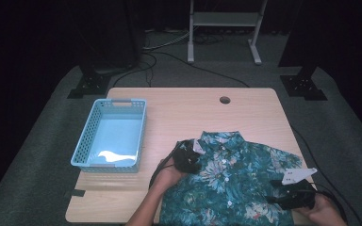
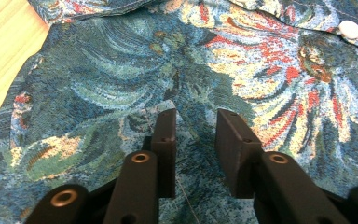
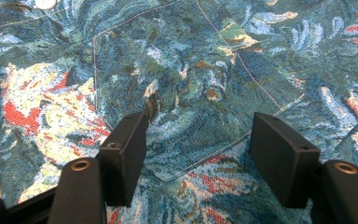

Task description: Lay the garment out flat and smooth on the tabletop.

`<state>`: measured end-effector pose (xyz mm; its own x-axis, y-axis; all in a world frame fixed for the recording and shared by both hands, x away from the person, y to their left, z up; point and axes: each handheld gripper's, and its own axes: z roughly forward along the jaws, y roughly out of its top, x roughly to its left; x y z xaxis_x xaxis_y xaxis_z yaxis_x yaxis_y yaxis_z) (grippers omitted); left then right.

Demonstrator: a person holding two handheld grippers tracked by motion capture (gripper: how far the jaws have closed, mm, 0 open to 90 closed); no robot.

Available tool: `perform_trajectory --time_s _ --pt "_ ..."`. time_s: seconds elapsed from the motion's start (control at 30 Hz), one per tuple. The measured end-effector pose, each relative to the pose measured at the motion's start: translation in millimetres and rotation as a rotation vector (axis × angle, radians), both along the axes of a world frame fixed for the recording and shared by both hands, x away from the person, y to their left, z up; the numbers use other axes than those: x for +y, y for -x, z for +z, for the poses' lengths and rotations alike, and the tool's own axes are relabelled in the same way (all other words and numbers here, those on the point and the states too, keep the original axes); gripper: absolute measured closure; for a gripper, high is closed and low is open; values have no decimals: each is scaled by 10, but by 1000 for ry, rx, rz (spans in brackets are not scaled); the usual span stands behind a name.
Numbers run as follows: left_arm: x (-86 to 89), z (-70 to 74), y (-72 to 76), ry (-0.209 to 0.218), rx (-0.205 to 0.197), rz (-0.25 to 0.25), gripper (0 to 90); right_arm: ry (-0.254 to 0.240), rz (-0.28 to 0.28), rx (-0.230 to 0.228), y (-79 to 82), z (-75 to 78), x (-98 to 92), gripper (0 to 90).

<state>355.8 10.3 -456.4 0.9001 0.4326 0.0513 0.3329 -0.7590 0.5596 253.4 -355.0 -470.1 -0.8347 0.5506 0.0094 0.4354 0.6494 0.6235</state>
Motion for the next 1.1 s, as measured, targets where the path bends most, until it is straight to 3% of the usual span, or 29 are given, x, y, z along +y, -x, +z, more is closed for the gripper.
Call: perform_trajectory --time_s 0.33,0.6,0.93,1.1 --pt "15 11 -54 -19 -6 -5 874 -12 -4 -7 10 -11 -12 362" --pt "64 66 -36 -29 -35 -2 895 -6 -5 -3 6 -5 -4 362" --pt "308 310 32 8 -69 36 894 12 0 6 -9 9 13 362" --pt "532 418 72 18 -90 89 895 20 -1 13 -14 18 23 362"
